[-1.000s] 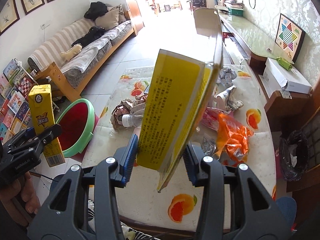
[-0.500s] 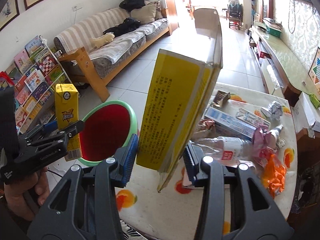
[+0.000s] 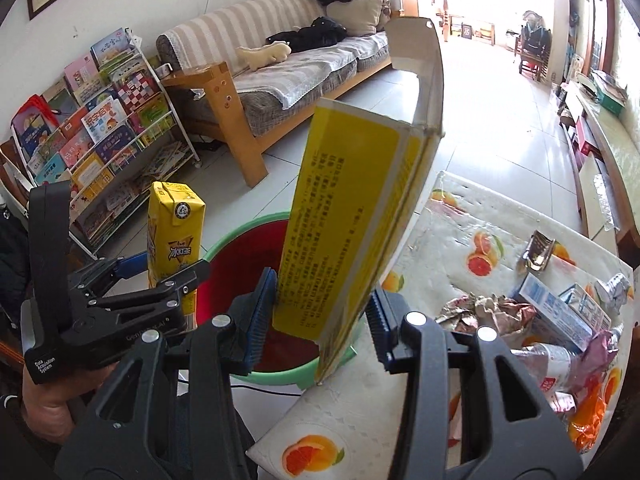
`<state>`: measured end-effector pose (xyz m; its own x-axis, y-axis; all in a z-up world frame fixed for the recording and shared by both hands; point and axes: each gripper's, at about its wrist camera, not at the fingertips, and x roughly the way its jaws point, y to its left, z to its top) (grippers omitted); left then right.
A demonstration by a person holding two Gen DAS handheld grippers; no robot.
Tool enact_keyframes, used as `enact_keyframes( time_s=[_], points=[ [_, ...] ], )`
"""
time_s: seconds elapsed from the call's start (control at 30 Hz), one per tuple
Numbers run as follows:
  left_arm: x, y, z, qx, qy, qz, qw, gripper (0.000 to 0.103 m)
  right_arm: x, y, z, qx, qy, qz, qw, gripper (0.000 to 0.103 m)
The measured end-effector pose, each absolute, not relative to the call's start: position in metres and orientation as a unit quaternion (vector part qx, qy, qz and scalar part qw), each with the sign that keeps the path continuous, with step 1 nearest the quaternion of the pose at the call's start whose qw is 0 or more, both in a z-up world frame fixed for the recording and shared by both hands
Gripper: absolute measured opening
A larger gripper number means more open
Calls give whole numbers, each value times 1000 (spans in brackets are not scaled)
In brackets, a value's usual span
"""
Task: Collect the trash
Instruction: 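Carry both items to the green bucket while the left tool releases the tea carton inside, then lower the yellow box into the bucket and open the right tool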
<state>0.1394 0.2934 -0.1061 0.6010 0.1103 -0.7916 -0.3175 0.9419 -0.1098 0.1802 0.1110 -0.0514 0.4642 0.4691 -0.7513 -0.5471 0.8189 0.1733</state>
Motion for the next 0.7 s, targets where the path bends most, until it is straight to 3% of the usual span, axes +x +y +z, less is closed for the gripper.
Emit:
enact_keyframes(
  time_s=[0.3,0.37,0.4,0.7],
  points=[
    [144,307,-126,-143,445,101,878,71,190,130,-60,-55,434,302,847,43],
    [142,306,-128,-141,441,108,880,91,190,130,-62,-57,434,302,847,43],
    [141,307,-127,-139,437,113,881,94,191,130,-64,-58,435,301,847,43],
    [123,321,-123,-135,430,152,880,95,192,144,-77,-60,447,313,836,43]
  ],
)
